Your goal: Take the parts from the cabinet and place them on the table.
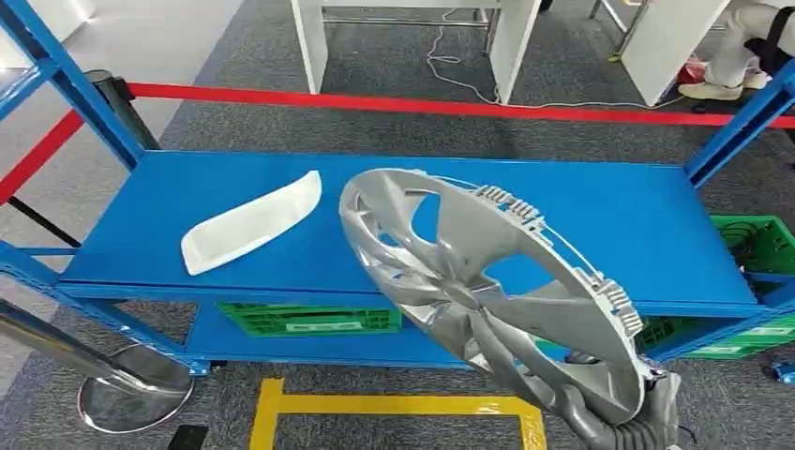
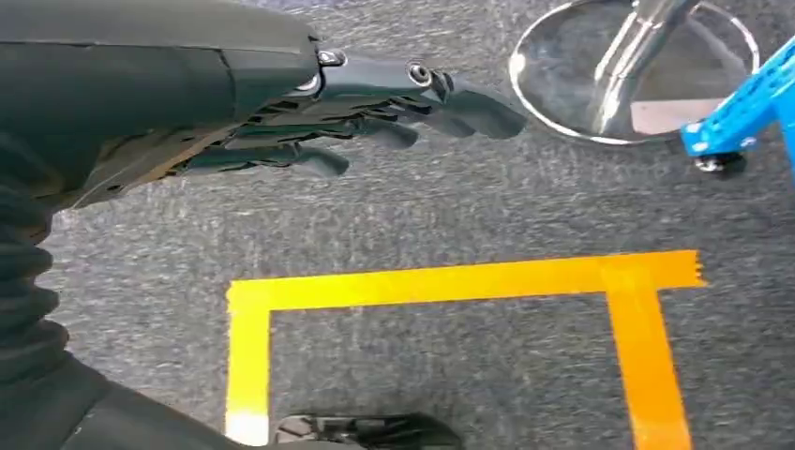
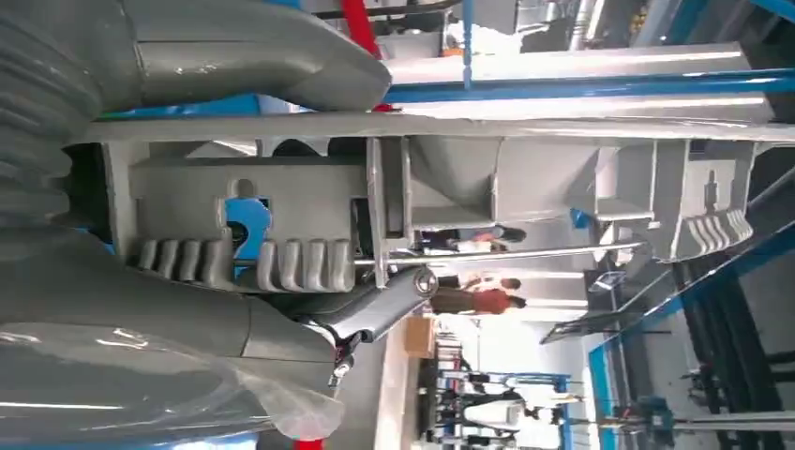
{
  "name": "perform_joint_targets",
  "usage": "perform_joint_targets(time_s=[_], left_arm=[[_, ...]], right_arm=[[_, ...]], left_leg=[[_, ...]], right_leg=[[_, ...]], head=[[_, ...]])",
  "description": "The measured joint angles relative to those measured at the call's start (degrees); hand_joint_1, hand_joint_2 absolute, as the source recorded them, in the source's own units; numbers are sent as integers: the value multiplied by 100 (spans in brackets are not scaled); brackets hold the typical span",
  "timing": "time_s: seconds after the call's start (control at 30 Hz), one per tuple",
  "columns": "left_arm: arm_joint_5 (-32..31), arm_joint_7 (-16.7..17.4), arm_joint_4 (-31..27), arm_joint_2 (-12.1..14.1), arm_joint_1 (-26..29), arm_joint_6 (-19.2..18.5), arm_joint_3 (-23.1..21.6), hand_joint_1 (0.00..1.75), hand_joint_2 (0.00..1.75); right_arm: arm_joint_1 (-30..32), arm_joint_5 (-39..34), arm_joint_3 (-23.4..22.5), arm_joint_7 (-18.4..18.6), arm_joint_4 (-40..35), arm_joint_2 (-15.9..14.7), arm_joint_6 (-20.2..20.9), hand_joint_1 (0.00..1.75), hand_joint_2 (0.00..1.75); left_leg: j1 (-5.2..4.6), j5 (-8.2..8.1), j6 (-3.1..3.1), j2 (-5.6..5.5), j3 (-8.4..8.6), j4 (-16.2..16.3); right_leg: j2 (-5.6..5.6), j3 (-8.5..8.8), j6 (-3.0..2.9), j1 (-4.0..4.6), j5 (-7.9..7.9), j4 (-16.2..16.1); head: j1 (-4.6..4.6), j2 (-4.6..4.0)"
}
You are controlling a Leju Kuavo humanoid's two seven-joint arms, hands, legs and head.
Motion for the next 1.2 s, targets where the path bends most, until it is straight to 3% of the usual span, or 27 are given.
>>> perform_joint_targets(time_s=[0.07, 0.1, 0.13, 0.17, 0.27, 0.3, 0.33, 0.4, 0.43, 0.47, 0.5, 0.57, 0.6, 0.63, 0.67, 0.77, 0.8, 0.83, 0.9, 0.93, 0.97, 1.0, 1.03, 1.07, 1.1, 1.17, 1.2], left_arm=[[33, -9, 0, -9, 0, 0, 0, 0, 175], [35, -9, 0, -15, -2, 0, 0, 0, 175], [37, -9, 2, -20, -4, 0, 0, 0, 175], [39, -11, 2, -22, -3, 0, 0, 0, 175], [39, -15, 4, -24, 2, 0, -2, 0, 175], [44, -18, 15, -7, 6, 7, -2, 0, 175], [44, -20, 15, -26, 9, 4, -4, 0, 175], [54, -20, 15, -18, 2, 4, -7, 0, 175], [59, -24, 15, -15, 2, 6, -9, 0, 175], [68, -24, 15, -15, 2, 4, -13, 0, 175], [83, -26, 15, -13, 1, 4, -15, 0, 175], [98, -35, 15, -4, 1, 4, -15, 0, 175], [103, -46, 15, -2, -3, 4, -15, 0, 175], [118, -57, 15, -2, -18, 2, -15, 0, 175], [142, -77, 15, 0, -28, 2, -15, 0, 175], [212, -101, 20, 4, -5, 2, -15, 0, 175], [218, -109, 22, 4, -3, 2, -15, 0, 175], [221, -114, 22, 2, -4, 2, -15, 0, 175], [240, -131, 28, 17, -4, 0, -15, 0, 175], [266, -136, 33, 24, -2, 0, -15, 0, 175], [273, -138, 33, 24, 3, 0, -15, 0, 175], [273, -142, 33, 24, 8, 0, -15, 0, 175], [275, -142, 33, 22, 10, 0, -15, 0, 175], [275, -142, 33, 22, 10, 0, -15, 0, 175], [280, -144, 33, 22, 8, 0, -15, 0, 175], [297, -144, 35, 26, 12, 2, -15, 0, 175], [306, -146, 37, 26, 20, 2, -15, 0, 175]], right_arm=[[-26, 30, 11, 0, 13, 0, -57, 175, 175], [-52, 33, 15, 0, 15, 0, -63, 175, 175], [-77, 35, 20, 0, 15, 0, -65, 175, 175], [-84, 35, 26, -2, 15, -2, -65, 175, 175], [-81, 35, 35, -2, 15, -2, -70, 175, 175], [-89, 37, 39, -2, 28, -2, -74, 175, 175], [-88, 37, 44, -2, 33, -2, -74, 175, 175], [-91, 41, 63, -2, 35, -2, -81, 175, 175], [-93, 48, 63, -2, 46, -4, -89, 175, 175], [-99, 48, 70, -2, 61, -4, -105, 175, 175], [-106, 57, 79, -2, 72, -4, -127, 175, 175], [-123, 68, 96, -2, 92, -9, -166, 175, 175], [-130, 72, 114, -2, 92, -13, -190, 175, 175], [-138, 74, 125, -2, 92, -15, -216, 175, 175], [-153, 74, 136, -2, 92, -20, -256, 175, 175], [-176, 13, 160, -2, 92, -37, -291, 175, 175], [-177, 9, 157, -2, 92, -48, -291, 175, 175], [-175, 11, 157, -2, 92, -59, -293, 175, 175], [-182, 74, 157, -2, 98, -85, -351, 175, 175], [-187, 85, 160, -2, 111, -94, -376, 175, 175], [-187, 87, 160, -2, 122, -103, -391, 175, 175], [-186, 87, 160, -2, 138, -109, -391, 175, 175], [-185, 87, 160, -2, 140, -116, -391, 175, 175], [-190, 87, 162, -2, 142, -120, -393, 175, 175], [-201, 87, 162, -2, 140, -125, -402, 175, 175], [-233, 72, 166, -2, 138, -129, -411, 175, 175], [-241, 65, 166, -2, 140, -131, -411, 175, 175]], left_leg=[[-26, 67, -7, -5, -121, 42], [-25, 93, -17, -8, -150, 75], [-59, 123, -47, -9, -189, 99], [-41, 181, -74, -5, -210, 99], [-35, 351, -167, -22, -278, 73], [-30, 205, -200, -22, -326, 136], [-16, -72, -233, -16, -401, 314], [48, -718, -308, -10, -566, 1064], [63, -897, -336, -9, -619, 1436], [76, -901, -358, -8, -619, 1689], [93, -726, -375, -7, -520, 1688], [124, -298, -389, -3, -57, 1084], [137, -237, -392, -3, 282, 577], [121, -480, -377, -7, 501, 193], [96, -523, -317, -22, 598, -58], [59, -391, -181, -14, 463, -37], [100, -306, -115, 13, 405, -87], [92, -241, -79, 21, 334, -84], [80, -119, -21, 27, 179, -82], [68, -54, -13, 29, 92, -74], [56, 5, -10, 31, 11, -70], [47, 59, -12, 32, -62, -67], [40, 115, -17, 31, -135, -66], [37, 175, -29, 28, -193, -63], [37, 225, -52, 21, -245, -57], [0, 305, -106, 24, -326, -22], [2, 393, -132, 22, -353, -24]], right_leg=[[12, 544, -84, 42, 445, -731], [32, 923, -152, 71, 478, -1314], [45, 1226, -183, 87, 307, -1717], [43, 1279, -170, 95, 266, -1886], [36, 1129, -188, 105, 362, -1941], [-29, 1082, -246, 50, 439, -1968], [-13, 1056, -312, 43, 490, -1969], [-31, 891, -319, 46, 608, -1936], [-49, 803, -317, 48, 657, -1899], [-65, 699, -314, 47, 698, -1854], [-79, 581, -308, 44, 739, -1796], [-82, 373, -275, 36, 809, -1687], [-81, 294, -248, 34, 845, -1638], [-80, 239, -207, 52, 881, -1623], [-83, 215, -173, 55, 933, -1615], [-83, 184, -51, 37, 1120, -1688], [-65, 132, -19, 18, 1044, -1661], [-41, 46, 3, 18, 769, -1548], [-7, -136, 28, 20, 49, -790], [-2, -219, 40, 21, -174, -341], [0, -241, 44, 20, -216, -33], [1, -175, 40, 21, -93, 55], [2, 14, 30, 24, 138, -78], [7, 320, 7, 26, 387, -462], [11, 691, -22, 29, 517, -1005], [30, 1339, -52, 47, 345, -1983], [34, 1346, -65, 52, 282, -2099]], head=[[-4, 0], [-2, 0], [-13, 0], [-9, 0], [-2, -2], [9, -2], [-18, -2], [-26, -2], [-24, 0], [-28, 0], [-33, 0], [-28, 0], [-29, 0], [-35, 0], [-15, 0], [-15, 0], [-26, 0], [-4, 0], [9, 0], [2, 0], [11, 0], [4, 0], [7, 0], [7, 0], [9, 0], [0, 0], [0, 0]])
